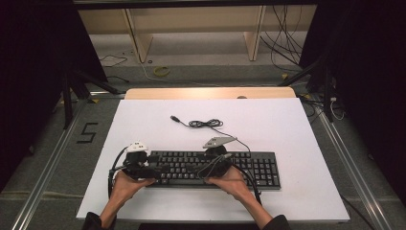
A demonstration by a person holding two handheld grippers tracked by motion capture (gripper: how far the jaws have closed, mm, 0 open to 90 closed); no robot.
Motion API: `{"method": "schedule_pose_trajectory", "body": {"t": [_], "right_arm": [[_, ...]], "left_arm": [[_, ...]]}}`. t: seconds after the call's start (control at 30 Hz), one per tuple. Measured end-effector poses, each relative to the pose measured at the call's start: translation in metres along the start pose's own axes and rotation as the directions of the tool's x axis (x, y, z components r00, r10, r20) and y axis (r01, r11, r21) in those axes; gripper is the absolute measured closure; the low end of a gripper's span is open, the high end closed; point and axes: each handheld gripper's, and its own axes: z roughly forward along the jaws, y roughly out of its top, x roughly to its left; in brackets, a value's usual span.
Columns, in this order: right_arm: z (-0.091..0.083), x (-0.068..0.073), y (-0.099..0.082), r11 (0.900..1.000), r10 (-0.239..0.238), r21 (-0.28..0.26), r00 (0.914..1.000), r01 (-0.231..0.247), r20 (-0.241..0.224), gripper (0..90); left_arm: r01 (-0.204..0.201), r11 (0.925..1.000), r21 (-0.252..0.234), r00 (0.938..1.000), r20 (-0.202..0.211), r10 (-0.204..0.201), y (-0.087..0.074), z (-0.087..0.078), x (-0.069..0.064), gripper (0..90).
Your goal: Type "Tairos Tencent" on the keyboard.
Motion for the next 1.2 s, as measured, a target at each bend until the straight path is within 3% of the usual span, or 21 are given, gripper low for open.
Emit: {"method": "schedule_pose_trajectory", "body": {"t": [0.4, 0.63, 0.83, 1.2], "right_arm": [[-0.004, -0.001, -0.001, 0.9999, 0.003, -0.010, 1.0000, -0.003, 0.009, 36.9], [-0.007, -0.003, -0.001, 0.9999, 0.005, -0.016, 0.9998, -0.005, 0.018, 35.8], [-0.011, -0.005, -0.002, 0.9998, 0.012, -0.019, 0.9996, -0.011, 0.025, 35.0], [-0.015, -0.007, -0.004, 0.9996, 0.013, -0.027, 0.9994, -0.012, 0.033, 35.0]], "left_arm": [[0.022, 0.9997, 0.010, 0.9997, -0.014, -0.022, 0.002, 0.000, 0.005, 37.1], [0.026, 0.9985, 0.049, 0.9989, -0.040, -0.024, 0.001, 0.000, 0.008, 50.5], [0.000, 0.9966, 0.082, 0.9990, -0.045, 0.004, 0.000, 0.000, 0.008, 70.1], [-0.022, 0.9900, 0.139, 0.9983, -0.051, 0.029, -0.001, 0.005, 0.005, 88.7]]}}
